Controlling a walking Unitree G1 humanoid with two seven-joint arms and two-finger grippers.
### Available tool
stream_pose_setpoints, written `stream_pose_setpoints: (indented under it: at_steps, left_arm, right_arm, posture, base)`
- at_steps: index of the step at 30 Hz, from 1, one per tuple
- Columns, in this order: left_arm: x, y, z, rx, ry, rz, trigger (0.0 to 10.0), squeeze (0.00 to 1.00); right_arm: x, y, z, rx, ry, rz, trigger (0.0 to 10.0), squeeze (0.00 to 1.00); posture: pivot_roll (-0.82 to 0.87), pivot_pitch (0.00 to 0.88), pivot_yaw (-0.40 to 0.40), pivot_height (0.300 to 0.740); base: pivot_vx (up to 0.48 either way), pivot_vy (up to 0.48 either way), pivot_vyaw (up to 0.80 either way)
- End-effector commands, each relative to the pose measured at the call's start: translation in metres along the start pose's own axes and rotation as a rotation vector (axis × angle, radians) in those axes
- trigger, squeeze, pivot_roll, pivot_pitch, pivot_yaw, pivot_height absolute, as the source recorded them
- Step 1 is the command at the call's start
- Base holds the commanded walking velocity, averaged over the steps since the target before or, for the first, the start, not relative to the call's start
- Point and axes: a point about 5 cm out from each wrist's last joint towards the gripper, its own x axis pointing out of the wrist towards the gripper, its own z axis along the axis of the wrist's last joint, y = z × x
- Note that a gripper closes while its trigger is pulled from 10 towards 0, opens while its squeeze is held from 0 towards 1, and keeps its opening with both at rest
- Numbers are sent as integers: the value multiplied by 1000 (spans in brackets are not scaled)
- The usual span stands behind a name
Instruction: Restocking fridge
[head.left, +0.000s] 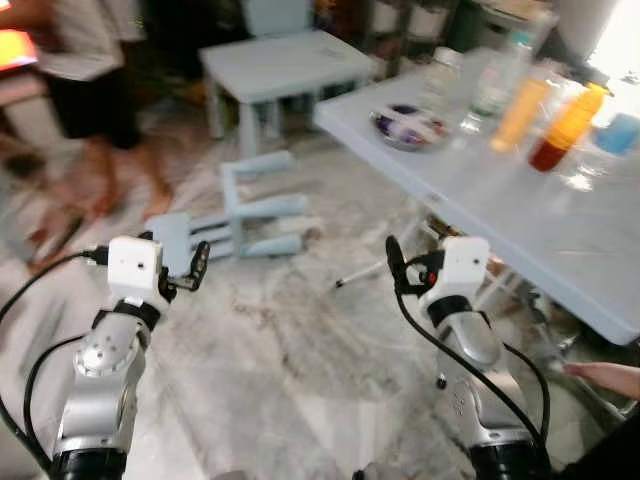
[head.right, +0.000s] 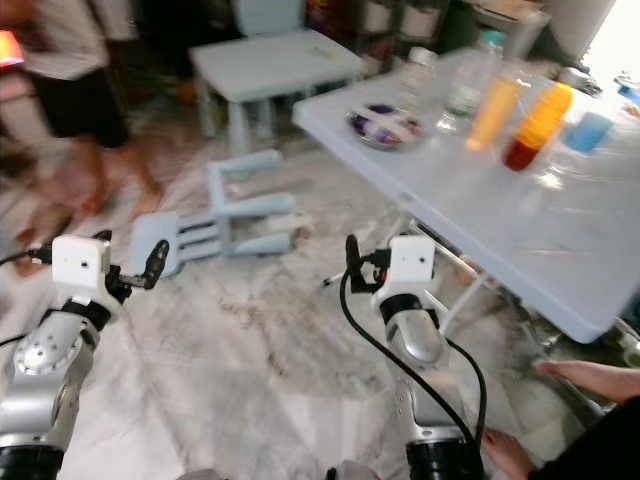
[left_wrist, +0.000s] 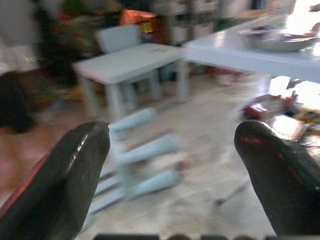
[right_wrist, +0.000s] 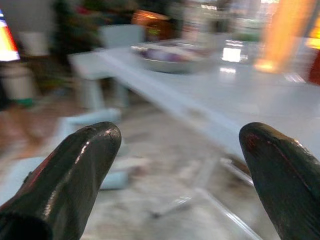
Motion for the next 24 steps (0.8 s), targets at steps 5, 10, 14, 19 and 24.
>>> stream_pose_setpoints:
  at_steps: [5, 10, 14, 19, 24]
  left_arm:
    - [2, 5, -1, -1, -12, 14, 10000, 0]
    - [3, 3, 3, -3, -22, 11, 10000, 0]
    - [4, 1, 3, 1, -29, 1, 10000, 0]
    - [5, 2, 3, 0, -31, -1, 10000, 0]
    - [6, 1, 3, -5, -31, -3, 10000, 0]
  right_arm:
    - [1, -3, 8, 24, -41, -15, 10000, 0]
    - [1, -3, 9, 16, -41, -17, 10000, 0]
    - [1, -3, 8, 18, -34, -18, 10000, 0]
    - [2, -3, 8, 20, -32, -19, 10000, 0]
    - [2, -2, 7, 24, -31, -17, 10000, 0]
  posture:
    - [32, 17, -41, 740]
    - [31, 18, -40, 740]
    - [31, 17, -39, 740]
    - [32, 19, -37, 740]
    - [32, 20, -35, 740]
  base:
    - [379, 294, -640]
    - [366, 310, 0]
    - [362, 315, 0]
    - [362, 316, -725]
    - [362, 316, -800]
